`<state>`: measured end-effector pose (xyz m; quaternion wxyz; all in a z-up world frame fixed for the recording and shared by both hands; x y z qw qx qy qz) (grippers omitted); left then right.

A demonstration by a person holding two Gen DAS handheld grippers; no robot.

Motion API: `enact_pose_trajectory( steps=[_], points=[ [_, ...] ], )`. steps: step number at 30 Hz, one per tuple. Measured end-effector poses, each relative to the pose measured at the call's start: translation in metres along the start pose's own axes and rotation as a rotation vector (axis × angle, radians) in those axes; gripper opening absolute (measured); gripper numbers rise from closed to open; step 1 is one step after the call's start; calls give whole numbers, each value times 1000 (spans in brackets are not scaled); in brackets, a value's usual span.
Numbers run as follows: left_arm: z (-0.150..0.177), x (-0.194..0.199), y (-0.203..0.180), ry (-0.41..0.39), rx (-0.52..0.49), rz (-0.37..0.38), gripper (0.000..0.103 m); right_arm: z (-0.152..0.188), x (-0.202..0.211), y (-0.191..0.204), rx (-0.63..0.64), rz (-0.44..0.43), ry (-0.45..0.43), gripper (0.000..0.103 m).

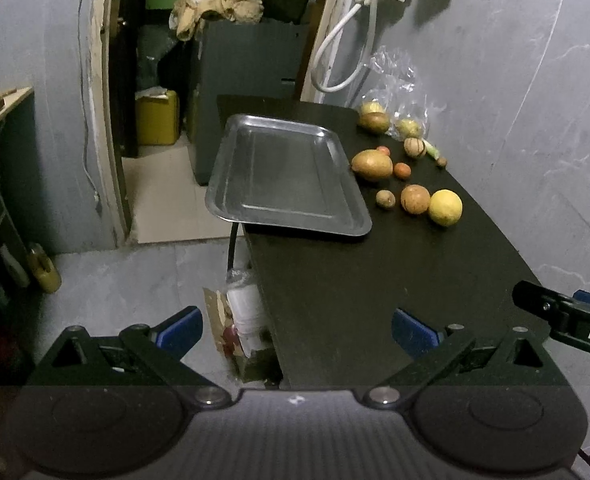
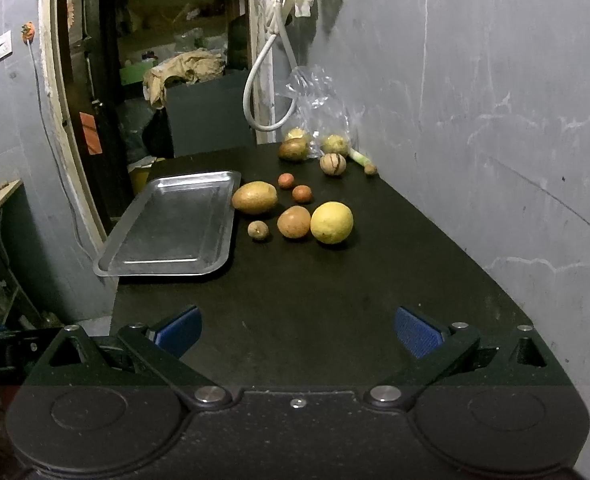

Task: Organize fruits

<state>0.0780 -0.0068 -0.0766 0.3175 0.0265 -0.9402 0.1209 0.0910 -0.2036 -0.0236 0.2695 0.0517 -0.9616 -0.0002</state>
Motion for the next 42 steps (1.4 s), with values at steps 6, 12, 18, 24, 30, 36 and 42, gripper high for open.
enact_pose_trajectory(
  steps=[6, 12, 18, 24, 30, 36, 42],
  points=[
    [2, -13, -2, 43, 13, 19, 103, 1, -10, -4, -11, 1, 26, 103],
    [3, -30, -9, 84, 14, 25, 103, 1, -21, -12, -22, 5, 48, 103],
    [-3, -52, -20, 114, 18, 34, 103, -2, -39, -27, -38, 14, 63, 103],
    [-13, -73, -26, 135, 52, 29, 103, -8, -62, -36, -41, 4, 74, 103],
    [-25, -94, -36, 128, 69, 22, 103, -15, -84, -45, -18, -11, 83, 103],
    [-39, -119, -53, 120, 48, 26, 103, -20, -107, -53, 15, -41, 80, 103],
    [-52, -144, -71, 125, -2, -2, 103, -22, -132, -62, 10, -102, 108, 103]
  ],
)
Point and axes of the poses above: each gripper's, at about its wrist camera, not at the fingertips, and x roughly against the way its jaws point, y to its left, z to its underside, the point moved 7 cm from there along -x, roughly the way its jaws point, and after that the axes turned 9 degrees about -y, right-handed, at the moved point
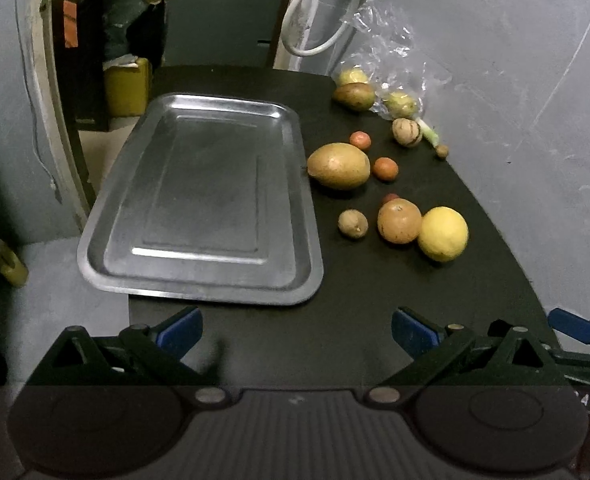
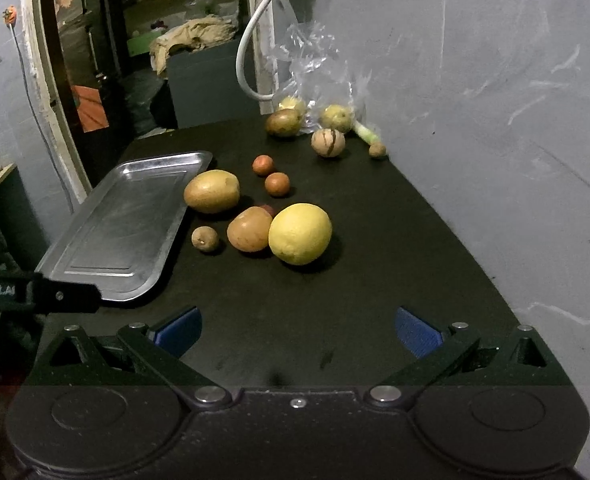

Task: Organize fruits
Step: 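Move the left tool toward the small brown fruit while the right tool moves toward the lemon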

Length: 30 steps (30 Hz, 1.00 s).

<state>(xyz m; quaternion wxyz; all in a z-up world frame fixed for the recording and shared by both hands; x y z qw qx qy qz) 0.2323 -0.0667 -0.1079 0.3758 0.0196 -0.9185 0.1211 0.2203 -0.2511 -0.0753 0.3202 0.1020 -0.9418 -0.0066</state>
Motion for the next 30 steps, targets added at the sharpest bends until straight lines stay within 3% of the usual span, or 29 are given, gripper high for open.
enact_pose_trajectory(
  steps=[7, 14, 20, 30],
  points=[
    [-17, -13, -17, -14, -147, -120, 103, 0, -21, -14, -39, -47, 46, 103],
    [-24, -20, -33, 5, -284, -210, 103, -11, -27, -16, -3, -83, 14, 102],
    [-27, -27, -43, 18, -349, -191, 103, -17, -46, -18, -9, -151, 20, 102],
    [-40, -55, -57, -14, -489, -126, 103, -26, -70, -26, -81, -189, 47, 99]
  ],
)
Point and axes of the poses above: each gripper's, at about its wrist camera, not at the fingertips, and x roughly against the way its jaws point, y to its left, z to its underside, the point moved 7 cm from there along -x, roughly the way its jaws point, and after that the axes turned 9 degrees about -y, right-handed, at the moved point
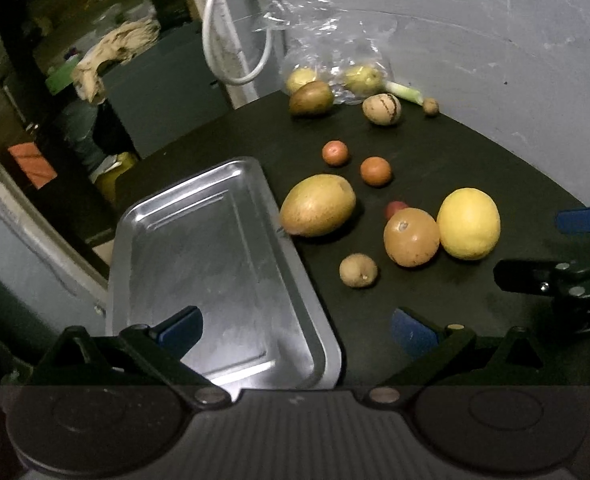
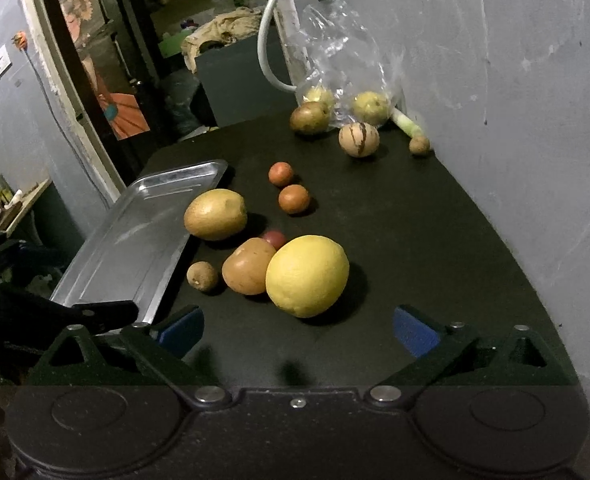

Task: Organize fruits
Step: 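Move the left tool toward the small brown fruit while the right tool moves toward the lemon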

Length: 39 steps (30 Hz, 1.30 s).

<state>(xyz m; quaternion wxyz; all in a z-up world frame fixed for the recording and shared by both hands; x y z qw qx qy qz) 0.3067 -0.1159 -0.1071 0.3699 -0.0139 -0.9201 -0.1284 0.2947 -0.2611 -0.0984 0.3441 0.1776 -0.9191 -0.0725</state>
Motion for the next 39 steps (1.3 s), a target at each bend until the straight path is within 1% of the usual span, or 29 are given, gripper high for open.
enact_pose_trajectory(
  steps=[3, 6, 10, 13, 15, 17, 21, 24, 26, 30, 35, 39],
  points=[
    [-5, -9, -2, -18, -40, 20, 102, 0, -3, -4, -12, 6, 3, 99],
    [-8, -18, -7, -20, -73, 51, 102, 0, -7, -6, -14, 12, 14, 96],
    [-9, -31, -13, 3, -96, 102, 102, -1, -15, -7, -2, 9, 33, 92],
    [-8, -37, -16, 19, -96, 138, 99, -6, -20, -5, -5, -6, 35, 91],
    [-7, -41, -18, 23, -102, 148, 98, -9, -24, -4, -12, -17, 37, 90],
    [-6, -43, -18, 27, -109, 158, 94, -11, -28, -4, -21, -27, 42, 89],
    [-6, -45, -20, 23, -126, 178, 91, -11, -34, -2, -28, -32, 51, 86],
    [-6, -46, -22, 16, -136, 195, 86, -10, -37, -3, -39, -33, 59, 84],
    [-7, -46, -24, 9, -145, 205, 85, -10, -39, -4, -45, -27, 60, 84],
    [-11, -46, -28, -16, -175, 218, 84, -12, -39, -4, -14, 1, 40, 82],
    [-12, -54, -31, 2, -195, 215, 72, -12, -42, -4, 8, 4, 36, 80],
    [-11, -58, -31, 12, -199, 212, 66, -11, -46, -5, 20, -2, 48, 78]
  ],
)
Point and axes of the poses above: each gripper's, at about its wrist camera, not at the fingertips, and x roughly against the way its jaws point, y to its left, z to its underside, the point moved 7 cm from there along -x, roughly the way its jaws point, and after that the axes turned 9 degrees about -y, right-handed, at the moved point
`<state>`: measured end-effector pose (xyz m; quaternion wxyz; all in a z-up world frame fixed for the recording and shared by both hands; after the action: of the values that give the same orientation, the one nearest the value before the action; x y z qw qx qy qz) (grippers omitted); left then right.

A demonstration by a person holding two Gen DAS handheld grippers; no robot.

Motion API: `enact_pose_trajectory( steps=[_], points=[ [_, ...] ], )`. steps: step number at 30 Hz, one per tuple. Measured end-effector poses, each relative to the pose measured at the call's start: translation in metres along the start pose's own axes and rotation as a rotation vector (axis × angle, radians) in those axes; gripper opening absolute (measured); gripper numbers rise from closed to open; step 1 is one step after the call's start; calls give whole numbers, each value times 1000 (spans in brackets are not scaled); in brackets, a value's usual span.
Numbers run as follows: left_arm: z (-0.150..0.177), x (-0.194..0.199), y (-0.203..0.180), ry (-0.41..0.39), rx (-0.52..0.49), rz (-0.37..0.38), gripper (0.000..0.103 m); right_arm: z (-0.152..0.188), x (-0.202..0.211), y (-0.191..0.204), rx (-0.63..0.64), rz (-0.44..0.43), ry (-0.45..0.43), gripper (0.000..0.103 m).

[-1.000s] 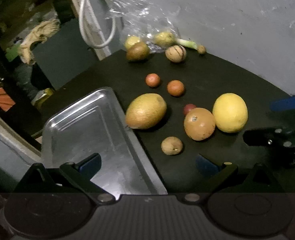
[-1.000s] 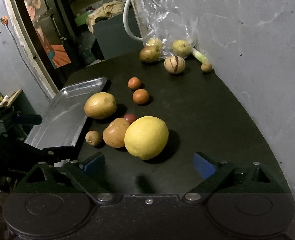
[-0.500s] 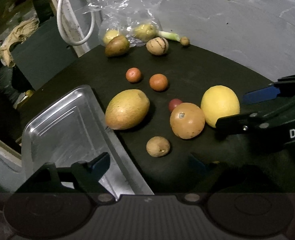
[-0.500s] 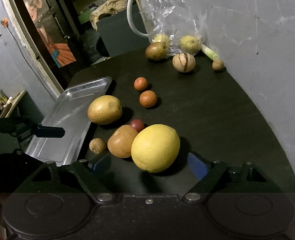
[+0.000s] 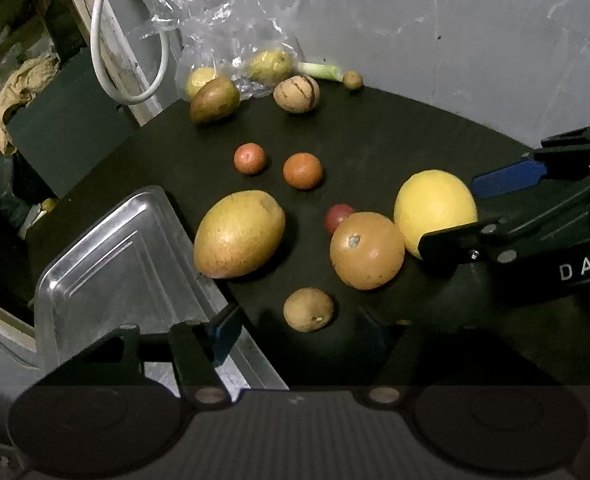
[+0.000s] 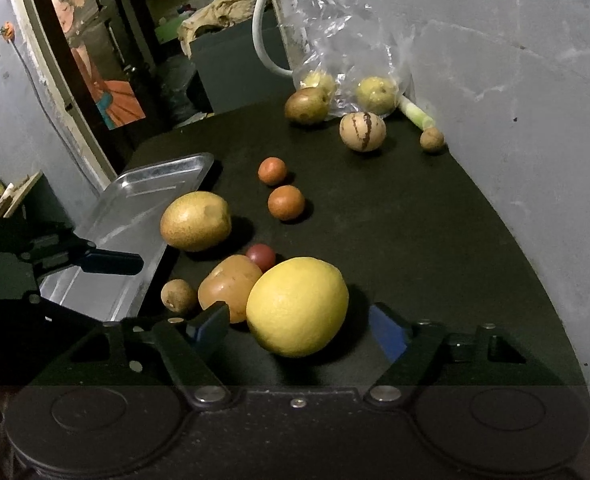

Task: Organize fruits
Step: 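Move the left tool toward the small brown fruit while the right tool moves toward the lemon, then close the left gripper on the small brown fruit while the right tool nears the lemon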

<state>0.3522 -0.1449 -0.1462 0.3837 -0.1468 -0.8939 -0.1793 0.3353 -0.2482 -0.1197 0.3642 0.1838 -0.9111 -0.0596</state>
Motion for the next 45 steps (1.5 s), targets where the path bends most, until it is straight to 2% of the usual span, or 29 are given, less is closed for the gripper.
enact_pose_trajectory(
  steps=[5, 9, 13, 20, 35, 45],
  points=[
    [4, -6, 4, 23, 29, -14, 58, 1, -6, 2, 16, -10, 11, 75],
    [5, -9, 7, 24, 76, -15, 55, 2, -9, 2, 26, -12, 17, 70],
    [4, -12, 6, 21, 81, -8, 47, 2, -11, 2, 32, -13, 22, 63],
    [2, -13, 2, 16, 97, 7, 33, 4, -12, 2, 33, -13, 18, 62],
    [10, 0, -4, 15, 165, 26, 32, 14, 2, -3, -24, -33, 5, 61],
    [15, 24, -6, 14, 201, 43, 32, 26, 16, -4, -120, -65, 24, 61]
  ],
)
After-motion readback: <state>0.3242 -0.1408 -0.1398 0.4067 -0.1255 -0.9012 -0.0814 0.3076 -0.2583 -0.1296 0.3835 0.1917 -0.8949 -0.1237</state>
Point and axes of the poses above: each gripper's, at about its wrist camera, not at the fingertips, and x roughly against the way its jaws point, y to its left, z to its underside, the point moved 7 cm from there along -x, roughly the way its jaws point, and after that the axes turned 9 degrees about -y, right-handed, at the moved point
